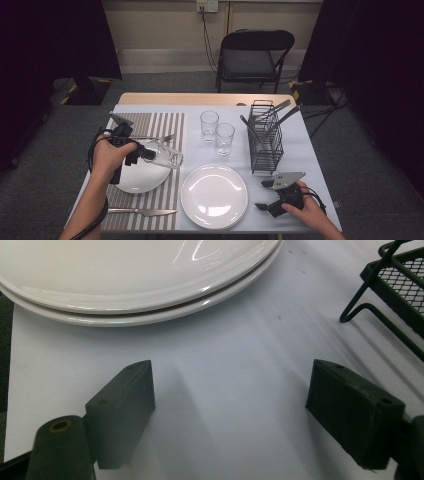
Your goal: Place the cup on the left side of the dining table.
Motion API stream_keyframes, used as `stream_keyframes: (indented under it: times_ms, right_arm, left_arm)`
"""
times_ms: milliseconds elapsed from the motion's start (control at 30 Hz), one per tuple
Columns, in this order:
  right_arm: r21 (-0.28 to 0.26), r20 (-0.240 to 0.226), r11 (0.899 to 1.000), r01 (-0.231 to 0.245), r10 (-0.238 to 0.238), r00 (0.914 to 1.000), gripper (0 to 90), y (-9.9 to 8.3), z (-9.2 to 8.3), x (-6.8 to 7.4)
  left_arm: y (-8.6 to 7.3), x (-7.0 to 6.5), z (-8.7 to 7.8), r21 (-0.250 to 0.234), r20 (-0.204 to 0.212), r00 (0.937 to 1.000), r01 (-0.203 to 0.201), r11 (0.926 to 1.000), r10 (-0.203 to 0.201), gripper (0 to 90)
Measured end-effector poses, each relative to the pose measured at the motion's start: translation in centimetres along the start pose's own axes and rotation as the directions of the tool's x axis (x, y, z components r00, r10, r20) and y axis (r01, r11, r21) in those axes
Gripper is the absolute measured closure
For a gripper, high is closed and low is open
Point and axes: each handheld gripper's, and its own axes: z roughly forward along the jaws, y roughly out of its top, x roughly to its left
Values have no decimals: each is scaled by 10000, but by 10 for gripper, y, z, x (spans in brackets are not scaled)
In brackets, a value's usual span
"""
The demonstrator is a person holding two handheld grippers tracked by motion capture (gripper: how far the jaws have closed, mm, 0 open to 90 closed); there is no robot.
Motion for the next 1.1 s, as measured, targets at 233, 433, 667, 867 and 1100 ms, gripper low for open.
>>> stream_keyframes:
  times_ms: [233,433,667,867,1100]
  right_arm:
    - [3,-11,10000,10,-10,10000,183,0,0,0]
    - [6,-8,10000,6,-6,10000,183,0,0,0]
    - [7,-11,10000,5,-5,10000,183,0,0,0]
    - [5,-11,10000,8,-8,10000,183,0,0,0]
    - [5,-13,10000,8,-8,10000,183,0,0,0]
  left_arm:
    - [-3,1,0,9,109,9999,-12,10000,12,855]
    - [-7,0,-2,-45,186,9998,46,10000,-46,855]
    - [-12,2,-6,19,175,9998,-63,10000,63,855]
    - [-15,5,-7,-29,221,9997,-54,10000,54,855]
    - [-19,6,-6,20,235,9997,10,10000,-11,855]
